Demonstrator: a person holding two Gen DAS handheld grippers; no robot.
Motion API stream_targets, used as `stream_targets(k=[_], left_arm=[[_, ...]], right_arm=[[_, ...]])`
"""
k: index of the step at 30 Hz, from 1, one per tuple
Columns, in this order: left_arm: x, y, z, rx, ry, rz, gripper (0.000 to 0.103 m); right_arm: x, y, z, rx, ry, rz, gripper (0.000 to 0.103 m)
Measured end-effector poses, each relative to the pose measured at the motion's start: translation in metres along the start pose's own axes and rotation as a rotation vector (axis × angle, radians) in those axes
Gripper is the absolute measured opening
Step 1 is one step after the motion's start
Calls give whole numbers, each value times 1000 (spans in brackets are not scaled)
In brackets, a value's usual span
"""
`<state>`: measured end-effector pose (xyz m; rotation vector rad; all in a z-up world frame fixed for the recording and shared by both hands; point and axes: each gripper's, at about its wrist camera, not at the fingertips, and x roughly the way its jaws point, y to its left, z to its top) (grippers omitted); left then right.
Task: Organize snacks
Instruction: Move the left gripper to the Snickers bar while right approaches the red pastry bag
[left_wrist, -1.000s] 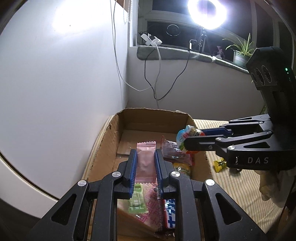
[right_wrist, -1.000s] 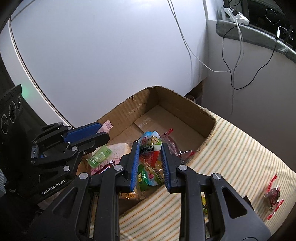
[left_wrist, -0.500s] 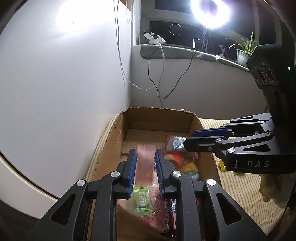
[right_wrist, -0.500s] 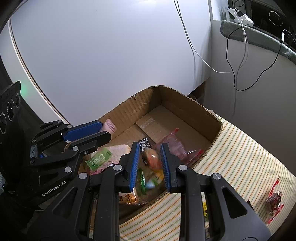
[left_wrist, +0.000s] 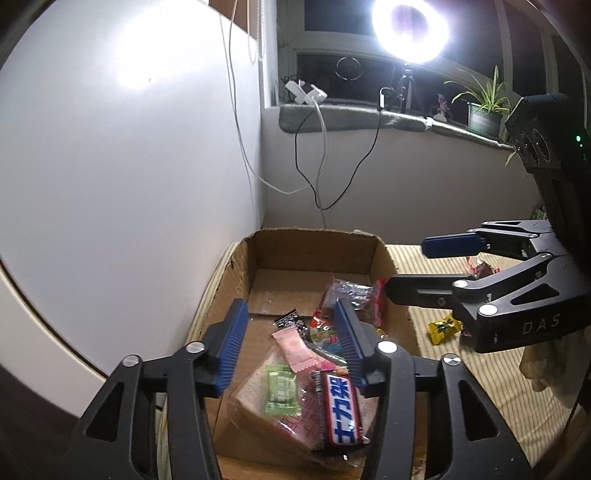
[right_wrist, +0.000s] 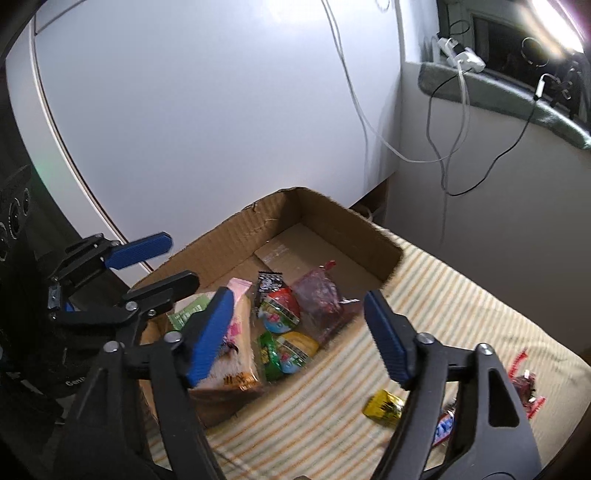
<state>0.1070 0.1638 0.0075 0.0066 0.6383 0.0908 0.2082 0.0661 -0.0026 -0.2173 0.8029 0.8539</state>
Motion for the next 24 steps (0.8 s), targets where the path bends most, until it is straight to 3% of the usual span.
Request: stream_targets(k=[7,13,20,24], left_arm=[[-18,-23,4,31,-34,-20,55],[-26,-57,6,48,-51,-88,55],[-18,-98,3,38,-34,-182,55],[0,-128,-3,56,6,-221,55]], right_arm=[[-36,-24,-19,13,-20,-64,84],[-79,-59,-43,56,-60,-132,84],[-123,-109,-74,132,-119,-229,84],[-135,-136,-89,164,-107,-274,84]])
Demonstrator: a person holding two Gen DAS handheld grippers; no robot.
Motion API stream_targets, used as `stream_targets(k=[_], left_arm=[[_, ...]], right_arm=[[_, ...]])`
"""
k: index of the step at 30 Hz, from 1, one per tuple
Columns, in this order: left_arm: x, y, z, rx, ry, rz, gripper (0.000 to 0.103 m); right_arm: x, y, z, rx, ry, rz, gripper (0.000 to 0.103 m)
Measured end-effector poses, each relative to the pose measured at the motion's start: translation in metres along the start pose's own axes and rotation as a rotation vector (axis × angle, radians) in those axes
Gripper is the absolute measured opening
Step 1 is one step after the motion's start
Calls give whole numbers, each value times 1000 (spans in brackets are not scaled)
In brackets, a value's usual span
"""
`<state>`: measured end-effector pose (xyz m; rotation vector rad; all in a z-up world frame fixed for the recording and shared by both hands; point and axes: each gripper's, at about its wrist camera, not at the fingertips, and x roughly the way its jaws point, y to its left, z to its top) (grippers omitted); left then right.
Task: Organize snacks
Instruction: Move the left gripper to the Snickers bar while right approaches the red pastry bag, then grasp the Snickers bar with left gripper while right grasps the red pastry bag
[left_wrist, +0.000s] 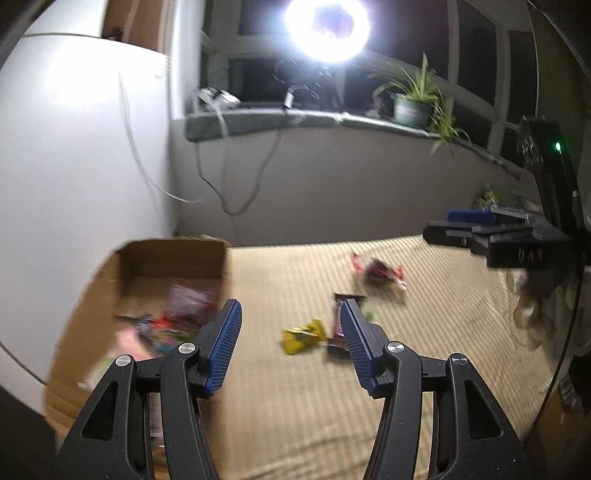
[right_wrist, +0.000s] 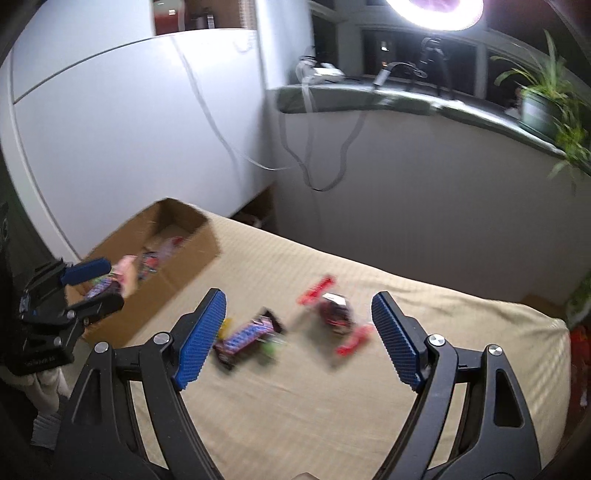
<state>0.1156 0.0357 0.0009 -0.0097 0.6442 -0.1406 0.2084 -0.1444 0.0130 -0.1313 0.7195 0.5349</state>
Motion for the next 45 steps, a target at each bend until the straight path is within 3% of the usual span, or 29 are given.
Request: stream_targets(k=[4,7,14,16,21,24,28,29,32,45], left_arm=[[30,-19,-5,-2,55,-52,54],[50,-27,-6,-6,94,-58,41],[82,-37,-8,26,177,-44,38],[89,-37,-7,34,192,-41,38],[107,-46,-9,84,238,-37,38],[117,-49,-11,93,257,-42,36],[126,-52,-16,90,276,-58,28],[127,-53,-18,90,269,-56,28],[123,-54,-18,80,262,-59,27],[91,-44,-17,42,198,-81,27]], right_arm=[[4,-35,-5,80,35,11,84],[15,-49,-5,102,71,46,84],[73,-46,-12,55,153,93,82],[91,-41,-14,47,181,93,76],[125,-37,-19,20,229,83,75],[133,-35,-23,21,245,108,66],[138,-32,-27,-5,264,91,52],[137,-33,-27,-7,264,86,45],[134,-37,-28,11,262,98,37],[99,-36,-32,24,217,61,35]])
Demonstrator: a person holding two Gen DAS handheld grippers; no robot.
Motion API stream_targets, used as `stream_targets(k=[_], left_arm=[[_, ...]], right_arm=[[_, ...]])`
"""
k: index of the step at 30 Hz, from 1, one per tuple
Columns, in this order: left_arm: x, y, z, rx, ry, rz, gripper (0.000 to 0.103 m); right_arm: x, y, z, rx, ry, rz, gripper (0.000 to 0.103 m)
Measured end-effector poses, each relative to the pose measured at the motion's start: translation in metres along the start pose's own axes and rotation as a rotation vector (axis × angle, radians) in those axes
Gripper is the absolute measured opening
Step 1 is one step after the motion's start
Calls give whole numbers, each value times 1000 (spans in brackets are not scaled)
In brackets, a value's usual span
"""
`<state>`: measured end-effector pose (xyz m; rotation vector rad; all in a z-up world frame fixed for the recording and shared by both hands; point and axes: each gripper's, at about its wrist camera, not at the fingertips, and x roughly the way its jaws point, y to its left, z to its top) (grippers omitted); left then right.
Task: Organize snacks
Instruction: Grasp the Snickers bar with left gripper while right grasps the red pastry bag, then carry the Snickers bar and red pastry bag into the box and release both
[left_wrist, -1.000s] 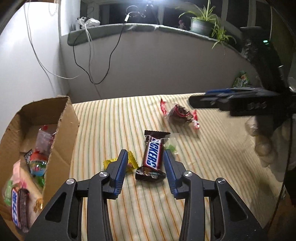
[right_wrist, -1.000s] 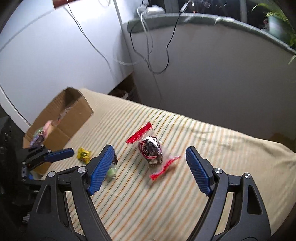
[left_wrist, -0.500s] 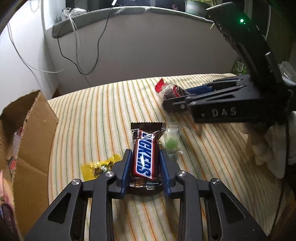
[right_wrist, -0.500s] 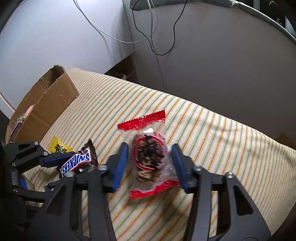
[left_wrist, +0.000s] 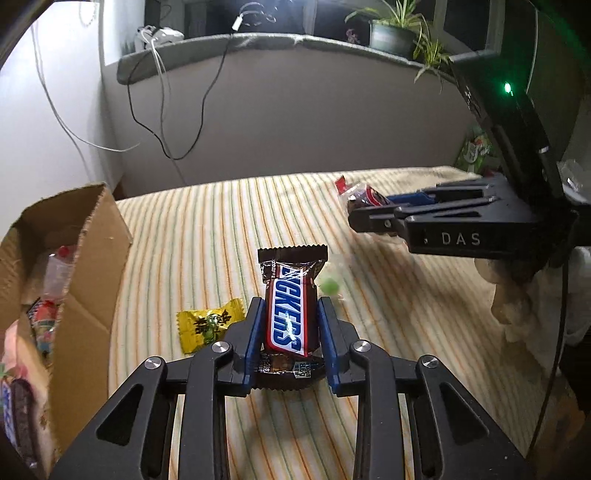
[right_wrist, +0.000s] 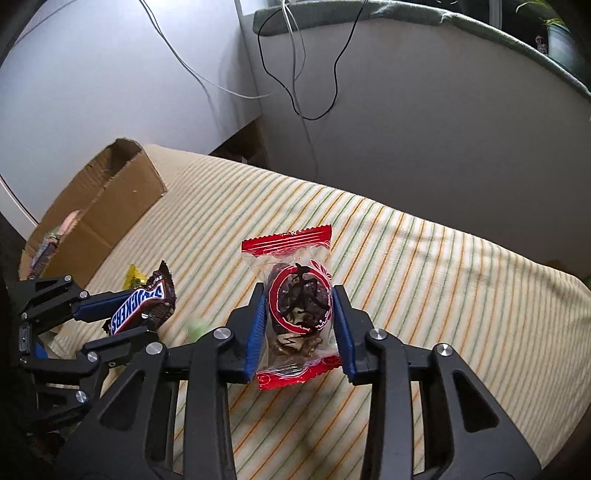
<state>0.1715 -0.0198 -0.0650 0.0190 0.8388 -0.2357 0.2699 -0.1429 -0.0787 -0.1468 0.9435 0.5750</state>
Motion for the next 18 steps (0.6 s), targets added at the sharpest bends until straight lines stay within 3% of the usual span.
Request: stream_targets(k=[9,18], left_arm=[[-48,12,-2,-20,-102,15,27],[-99,46,-12,-48,-188,94,27]], right_arm=[[-45,21,4,-13,-77,21,35],[-62,83,26,-79,-139,62,35]])
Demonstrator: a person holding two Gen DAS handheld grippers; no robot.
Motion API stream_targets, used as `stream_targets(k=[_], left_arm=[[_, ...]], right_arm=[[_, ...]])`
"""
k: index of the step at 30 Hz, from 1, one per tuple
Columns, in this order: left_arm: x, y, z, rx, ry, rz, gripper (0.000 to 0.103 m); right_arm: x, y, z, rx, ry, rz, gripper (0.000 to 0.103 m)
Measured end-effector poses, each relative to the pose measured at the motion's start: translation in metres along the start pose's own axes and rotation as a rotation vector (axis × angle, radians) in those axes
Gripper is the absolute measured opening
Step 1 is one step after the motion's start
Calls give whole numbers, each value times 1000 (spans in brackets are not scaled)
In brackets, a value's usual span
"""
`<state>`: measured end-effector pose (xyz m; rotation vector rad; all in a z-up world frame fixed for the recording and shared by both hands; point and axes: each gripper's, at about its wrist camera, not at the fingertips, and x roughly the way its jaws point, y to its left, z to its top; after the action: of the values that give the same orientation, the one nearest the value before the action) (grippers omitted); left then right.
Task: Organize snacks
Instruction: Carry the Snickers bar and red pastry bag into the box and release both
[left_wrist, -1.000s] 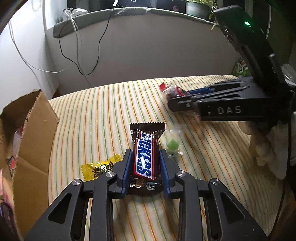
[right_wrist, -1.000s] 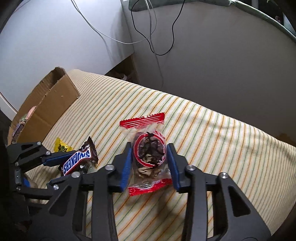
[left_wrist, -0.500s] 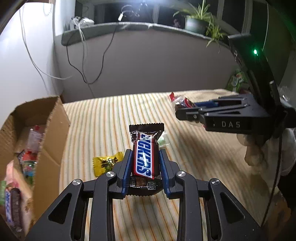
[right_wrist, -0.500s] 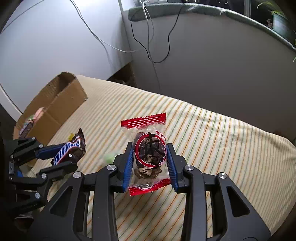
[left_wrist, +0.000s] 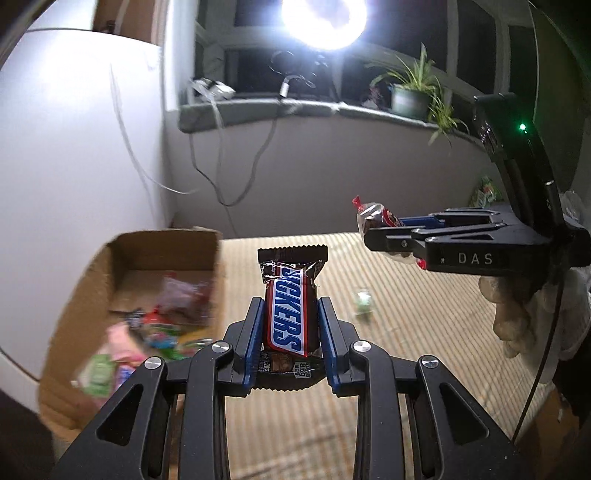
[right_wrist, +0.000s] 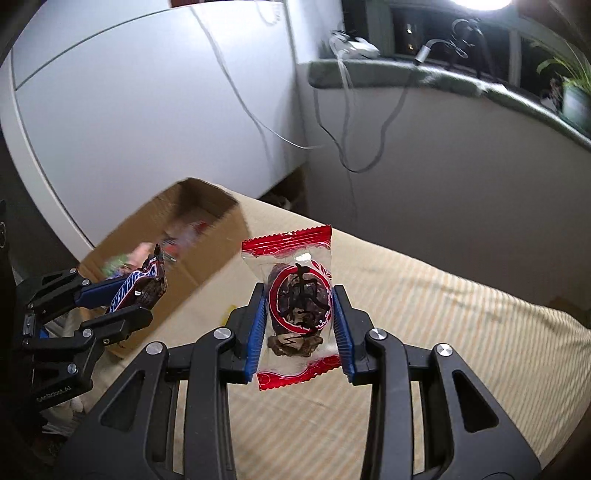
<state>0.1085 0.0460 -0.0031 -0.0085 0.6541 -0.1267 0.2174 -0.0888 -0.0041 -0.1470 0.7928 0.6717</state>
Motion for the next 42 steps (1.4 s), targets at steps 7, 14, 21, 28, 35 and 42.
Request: stream_targets(k=[7,14,21,28,35,42], left_arm=[[-18,31,-5,-27,-27,51,27],[-33,56,-10,-56,-45,84,27],[-35,78,-13,-77,-44,113,27],[-31,98,-15,-96,-36,137,27],[-26,119,-19,-123,-25,156,27],[-24,132,-21,-141,-21,167,27]], right_arm=[[14,52,15,-73,-3,30,35],[28,87,25,-108,1,60,35],[45,111,35,-127,14,79,35],[69,127,42,-133,40,87,35],[94,137,44,-141,77,79,35],[107,142,43,-143,100,73,35]])
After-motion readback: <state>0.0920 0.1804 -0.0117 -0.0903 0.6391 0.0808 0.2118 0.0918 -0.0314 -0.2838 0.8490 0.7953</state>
